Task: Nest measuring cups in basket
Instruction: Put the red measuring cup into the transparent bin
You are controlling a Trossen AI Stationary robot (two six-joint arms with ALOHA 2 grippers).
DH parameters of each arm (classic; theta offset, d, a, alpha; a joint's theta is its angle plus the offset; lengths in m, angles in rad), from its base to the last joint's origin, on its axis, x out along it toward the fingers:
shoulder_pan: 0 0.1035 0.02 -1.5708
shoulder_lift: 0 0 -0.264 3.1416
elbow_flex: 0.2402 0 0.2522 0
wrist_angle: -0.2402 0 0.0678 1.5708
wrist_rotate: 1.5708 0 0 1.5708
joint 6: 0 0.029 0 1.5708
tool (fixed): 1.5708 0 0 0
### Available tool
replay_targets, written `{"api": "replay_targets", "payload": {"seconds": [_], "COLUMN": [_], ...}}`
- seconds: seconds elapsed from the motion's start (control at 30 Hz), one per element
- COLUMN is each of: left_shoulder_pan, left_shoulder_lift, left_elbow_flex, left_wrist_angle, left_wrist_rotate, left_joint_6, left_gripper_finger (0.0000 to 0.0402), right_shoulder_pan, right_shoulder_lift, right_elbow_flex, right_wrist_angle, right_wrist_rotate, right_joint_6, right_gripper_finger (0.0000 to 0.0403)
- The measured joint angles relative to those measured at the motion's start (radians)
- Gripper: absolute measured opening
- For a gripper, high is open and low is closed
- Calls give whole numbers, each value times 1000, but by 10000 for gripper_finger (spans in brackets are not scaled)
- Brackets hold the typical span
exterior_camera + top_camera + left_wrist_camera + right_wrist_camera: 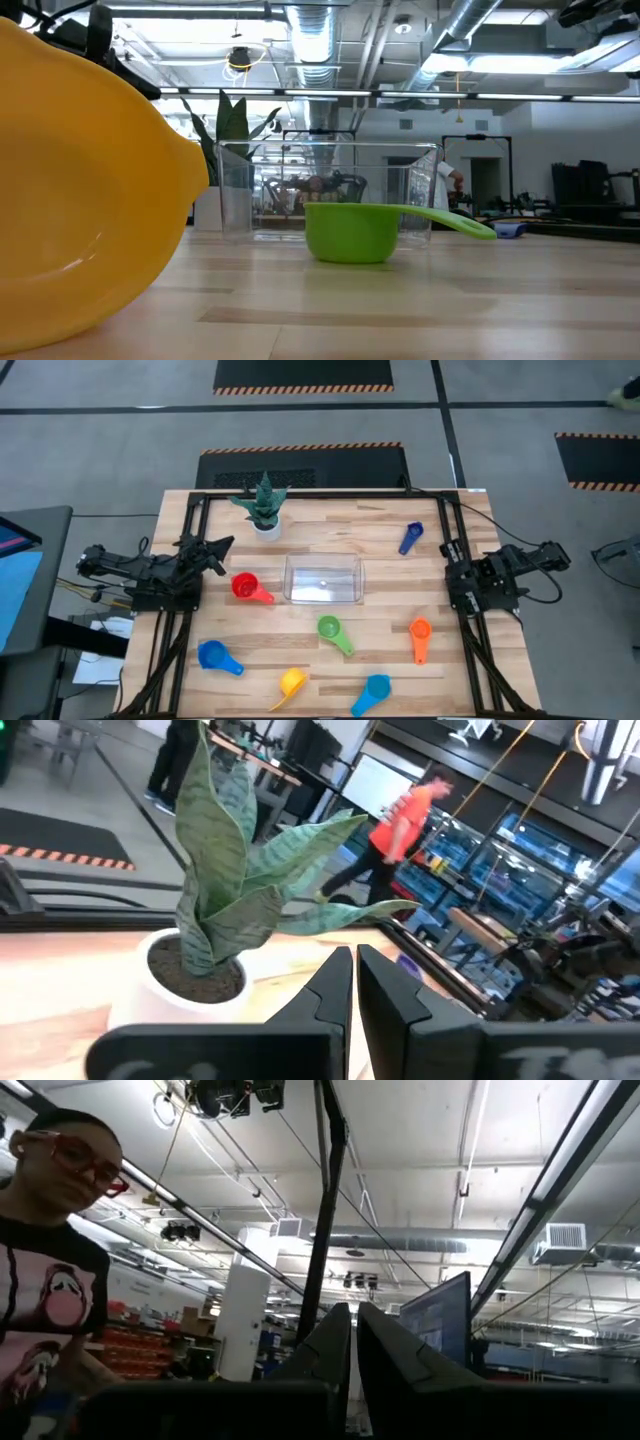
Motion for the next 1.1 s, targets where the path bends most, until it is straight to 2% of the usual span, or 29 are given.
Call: {"api": "replay_targets", "payload": {"seconds": [0.07,0.17,0.23,0.33,0.4,0.47,0.6,0.67,0.7,0.8,0.9,0.97,1.03,1.1], "left_shoulder_pan": [0,0,0,0,0,0,0,1,2,10,18,20,19,16], "left_shoulder_lift": [0,0,0,0,0,0,0,1,1,1,7,9,9,9], "left_elbow_flex": [0,0,0,0,0,0,0,0,0,0,1,3,44,123], "left_wrist_angle": [-8,-33,-54,-92,-102,-103,-102,-87,-60,178,470,602,622,503], "left_wrist_rotate": [33,128,218,335,384,404,428,409,362,210,249,288,293,293], "left_joint_6": [-42,-165,-248,-342,-359,-355,-317,-262,-226,21,344,485,562,587], "left_gripper_finger": [6,6,6,6,6,6,6,6,6,6,6,6,6,6], "right_shoulder_pan": [0,0,0,0,0,0,0,0,0,0,-1,-1,-1,0], "right_shoulder_lift": [0,0,0,0,1,20,102,129,143,186,214,229,239,243], "right_elbow_flex": [0,2,2,2,2,5,17,20,18,18,18,18,18,18], "right_wrist_angle": [-17,-108,-237,-479,-621,-614,-537,-533,-539,-539,-540,-542,-541,-543], "right_wrist_rotate": [14,105,216,437,544,580,587,586,585,587,602,602,602,602], "right_joint_6": [64,312,504,767,883,896,850,859,870,889,888,889,891,891], "right_gripper_finger": [47,47,47,39,30,20,7,7,9,26,43,49,49,49]}}
